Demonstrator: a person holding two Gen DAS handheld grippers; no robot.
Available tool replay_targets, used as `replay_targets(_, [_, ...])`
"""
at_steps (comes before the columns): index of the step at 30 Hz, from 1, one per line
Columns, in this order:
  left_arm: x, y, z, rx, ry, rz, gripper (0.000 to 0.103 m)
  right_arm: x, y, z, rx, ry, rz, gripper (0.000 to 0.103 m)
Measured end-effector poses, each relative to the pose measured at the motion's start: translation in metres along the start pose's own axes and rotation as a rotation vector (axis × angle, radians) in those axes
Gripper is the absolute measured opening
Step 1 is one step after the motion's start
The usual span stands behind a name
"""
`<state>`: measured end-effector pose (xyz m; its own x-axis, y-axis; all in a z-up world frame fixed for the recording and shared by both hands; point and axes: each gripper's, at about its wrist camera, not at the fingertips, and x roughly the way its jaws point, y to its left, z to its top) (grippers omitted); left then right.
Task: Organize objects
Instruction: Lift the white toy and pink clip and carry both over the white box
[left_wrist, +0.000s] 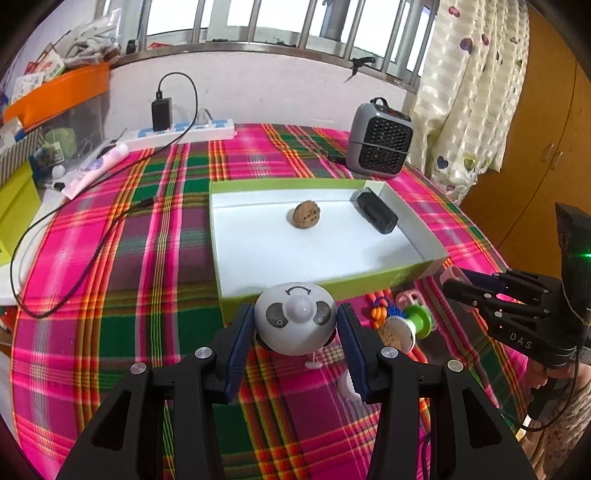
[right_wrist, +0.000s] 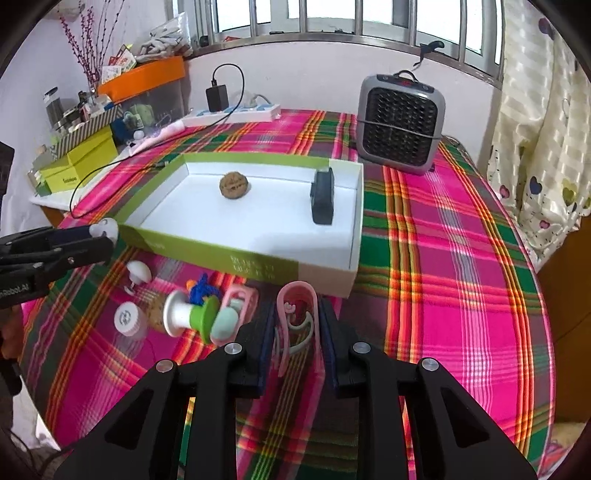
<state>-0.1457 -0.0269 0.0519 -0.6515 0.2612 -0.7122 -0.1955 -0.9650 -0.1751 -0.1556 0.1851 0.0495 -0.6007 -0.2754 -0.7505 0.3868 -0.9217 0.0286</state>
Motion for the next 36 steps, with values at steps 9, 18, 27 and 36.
replay_targets(9, [0.009,-0.002,0.019,0.011,-0.01,-0.002,0.045,0.006,0.009,0.024,-0.019,-0.011,0.024,0.024])
replay_targets(18, [0.027,0.004,0.04,0.002,-0.009,0.007,0.045,0.026,0.014,0.051,-0.012,0.002,0.056,0.024])
replay_targets(27, [0.05,0.01,0.055,0.006,0.008,0.02,0.045,0.043,0.017,0.072,-0.019,0.01,0.055,0.024])
replay_targets(36, [0.072,0.016,0.071,0.0,0.021,0.03,0.045,0.07,0.014,0.092,-0.008,0.045,0.054,0.024])
